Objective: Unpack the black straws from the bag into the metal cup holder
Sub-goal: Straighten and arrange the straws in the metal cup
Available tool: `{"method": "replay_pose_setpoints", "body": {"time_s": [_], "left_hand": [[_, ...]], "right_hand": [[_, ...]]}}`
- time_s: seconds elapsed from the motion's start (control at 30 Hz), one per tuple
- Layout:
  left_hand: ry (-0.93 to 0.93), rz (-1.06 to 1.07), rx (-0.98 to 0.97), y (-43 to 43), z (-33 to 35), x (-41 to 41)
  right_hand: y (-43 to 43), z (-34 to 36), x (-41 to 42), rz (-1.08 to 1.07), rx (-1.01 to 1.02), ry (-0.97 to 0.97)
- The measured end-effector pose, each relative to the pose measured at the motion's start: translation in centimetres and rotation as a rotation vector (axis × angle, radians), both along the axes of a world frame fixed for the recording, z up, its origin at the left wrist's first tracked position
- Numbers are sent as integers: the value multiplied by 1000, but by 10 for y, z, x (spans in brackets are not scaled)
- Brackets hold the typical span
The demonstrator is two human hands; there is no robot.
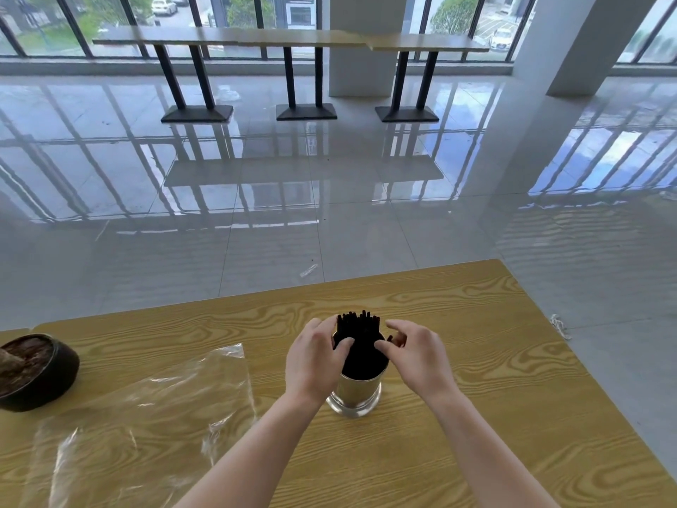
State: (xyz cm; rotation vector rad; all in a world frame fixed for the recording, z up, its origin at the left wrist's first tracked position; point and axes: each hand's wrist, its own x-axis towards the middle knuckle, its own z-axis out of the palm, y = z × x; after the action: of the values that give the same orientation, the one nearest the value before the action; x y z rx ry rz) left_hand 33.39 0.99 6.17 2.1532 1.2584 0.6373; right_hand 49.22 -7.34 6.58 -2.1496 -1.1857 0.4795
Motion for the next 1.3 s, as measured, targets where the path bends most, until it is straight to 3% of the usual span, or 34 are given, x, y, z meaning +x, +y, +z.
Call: {"method": "replay_pose_setpoints", "body": {"time_s": [0.2,0.4,0.6,0.8,0.93,1.1,1.2,1.3], "left_hand": [[40,-53,-14,9,4,6],[-22,-145,-153,5,-3,-4],[43,-27,-58,2,-7,8],[-7,35,-35,1,-6,8],[-14,-15,-105,0,-6,9],[-25,-16,-120,4,-6,9],[-80,7,-162,6,-1,11],[-171,-1,-325,10,6,9]], "right_hand": [[29,7,-7,39,26,26],[17,6,-1,87,30,122],[25,8,-6,162,27,23],[33,9,-1,133,-38,116],[38,9,0,200,-76,124],[42,7,-7,174,16,84],[44,11,-7,150,45,134],[44,14,-3,124,1,256]]}}
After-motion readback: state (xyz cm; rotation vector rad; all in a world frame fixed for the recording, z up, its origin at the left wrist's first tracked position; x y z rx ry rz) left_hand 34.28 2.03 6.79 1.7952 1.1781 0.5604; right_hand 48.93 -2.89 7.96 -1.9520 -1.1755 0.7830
